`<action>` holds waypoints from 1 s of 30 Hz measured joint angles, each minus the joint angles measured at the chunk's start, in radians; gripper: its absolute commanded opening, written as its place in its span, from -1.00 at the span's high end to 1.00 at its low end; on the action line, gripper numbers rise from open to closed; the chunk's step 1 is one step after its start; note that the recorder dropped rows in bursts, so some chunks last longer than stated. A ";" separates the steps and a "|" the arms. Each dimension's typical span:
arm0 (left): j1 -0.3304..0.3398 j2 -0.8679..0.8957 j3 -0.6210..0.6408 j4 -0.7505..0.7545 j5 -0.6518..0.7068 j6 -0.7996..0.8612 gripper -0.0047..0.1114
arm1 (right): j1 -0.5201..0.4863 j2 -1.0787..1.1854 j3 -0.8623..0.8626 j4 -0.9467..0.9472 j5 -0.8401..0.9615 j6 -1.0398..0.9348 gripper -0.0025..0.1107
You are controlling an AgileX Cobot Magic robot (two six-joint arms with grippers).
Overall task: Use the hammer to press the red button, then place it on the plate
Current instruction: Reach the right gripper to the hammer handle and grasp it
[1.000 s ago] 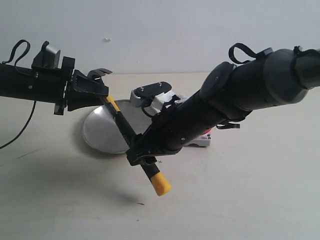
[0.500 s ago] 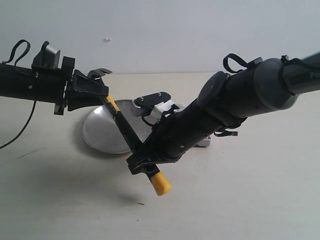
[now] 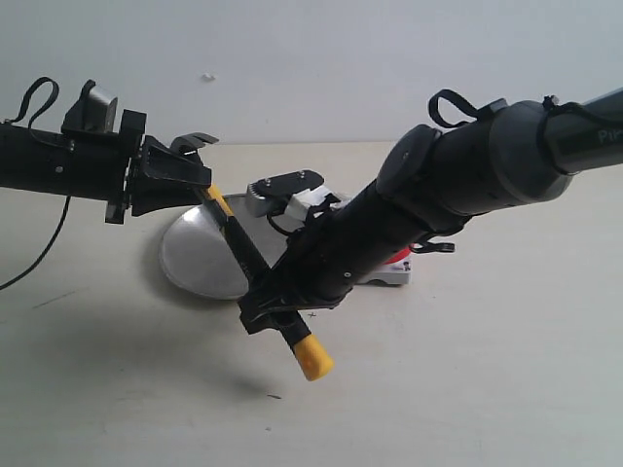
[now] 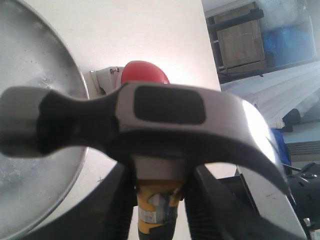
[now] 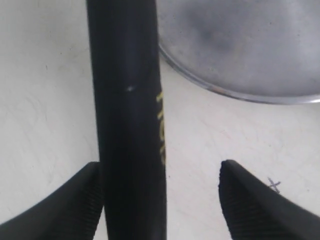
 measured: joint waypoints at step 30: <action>-0.002 0.000 0.001 0.000 -0.009 0.000 0.78 | 0.004 0.044 -0.060 -0.105 0.054 0.046 0.96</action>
